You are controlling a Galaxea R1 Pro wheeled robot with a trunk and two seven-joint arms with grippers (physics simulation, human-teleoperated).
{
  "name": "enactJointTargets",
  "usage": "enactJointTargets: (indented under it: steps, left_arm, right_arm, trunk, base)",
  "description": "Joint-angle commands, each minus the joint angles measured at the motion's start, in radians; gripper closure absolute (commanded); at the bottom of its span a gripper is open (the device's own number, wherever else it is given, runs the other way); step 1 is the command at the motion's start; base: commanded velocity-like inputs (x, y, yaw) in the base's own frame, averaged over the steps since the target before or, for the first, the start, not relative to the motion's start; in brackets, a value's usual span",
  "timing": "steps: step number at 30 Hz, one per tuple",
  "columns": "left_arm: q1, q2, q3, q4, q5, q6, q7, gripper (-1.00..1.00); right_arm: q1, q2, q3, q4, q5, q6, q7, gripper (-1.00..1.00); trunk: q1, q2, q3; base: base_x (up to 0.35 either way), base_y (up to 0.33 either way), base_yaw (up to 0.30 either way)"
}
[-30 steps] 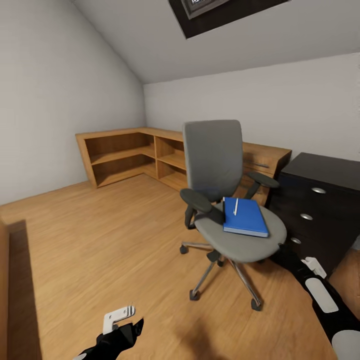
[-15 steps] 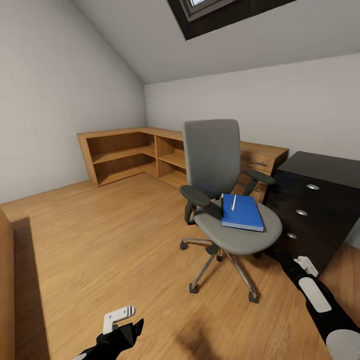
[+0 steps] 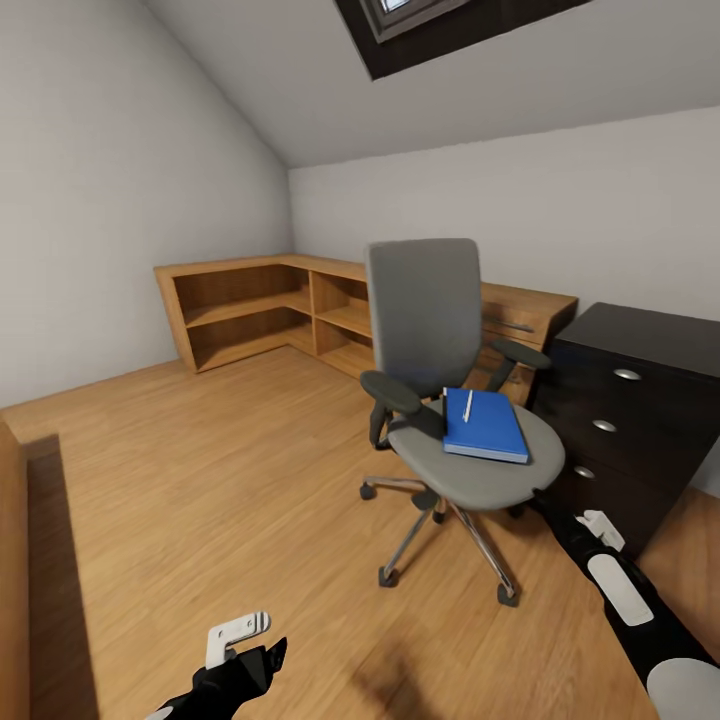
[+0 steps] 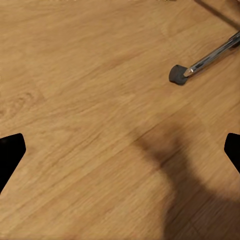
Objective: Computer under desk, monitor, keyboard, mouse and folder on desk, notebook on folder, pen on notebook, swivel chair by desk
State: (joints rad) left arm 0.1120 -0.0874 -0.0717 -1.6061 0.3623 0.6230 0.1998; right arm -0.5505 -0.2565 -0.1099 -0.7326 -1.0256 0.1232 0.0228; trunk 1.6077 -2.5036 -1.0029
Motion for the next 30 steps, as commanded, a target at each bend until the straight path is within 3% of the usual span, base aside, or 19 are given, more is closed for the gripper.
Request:
enactJointTargets:
  steps: [1,7,17,30]
  left_arm:
    - [0.0,0.0,-0.001,-0.001,0.011,0.003,0.009,-1.0]
    - [0.0,0.0,-0.002,-0.001,0.011,0.002,0.009,-1.0]
    - [0.0,0.0,-0.002,-0.001,0.011,0.004,0.009,-1.0]
    - [0.0,0.0,-0.002,-0.001,0.01,0.003,0.009,-1.0]
  right_arm:
    - [0.0,0.0,-0.003,-0.001,-0.007,0.006,0.002,-1.0]
    - [0.0,0.0,-0.002,0.0,-0.007,0.006,0.003,-1.0]
    - [0.0,0.0,-0.002,0.002,-0.006,0.006,0.003,-1.0]
    - [0.0,0.0,-0.004,0.002,-0.005,0.005,0.003,-1.0]
  trunk:
    - [0.0,0.0,-0.001]
    - [0.0,0.0,-0.002]
    - [0.0,0.0,-0.005]
    - [0.0,0.0,-0.005]
  base:
    - [0.137,0.0,0.037]
    - [0.221,0.0,0.019]
    - [0.045,0.0,0.051]
    - [0.299,0.0,0.002]
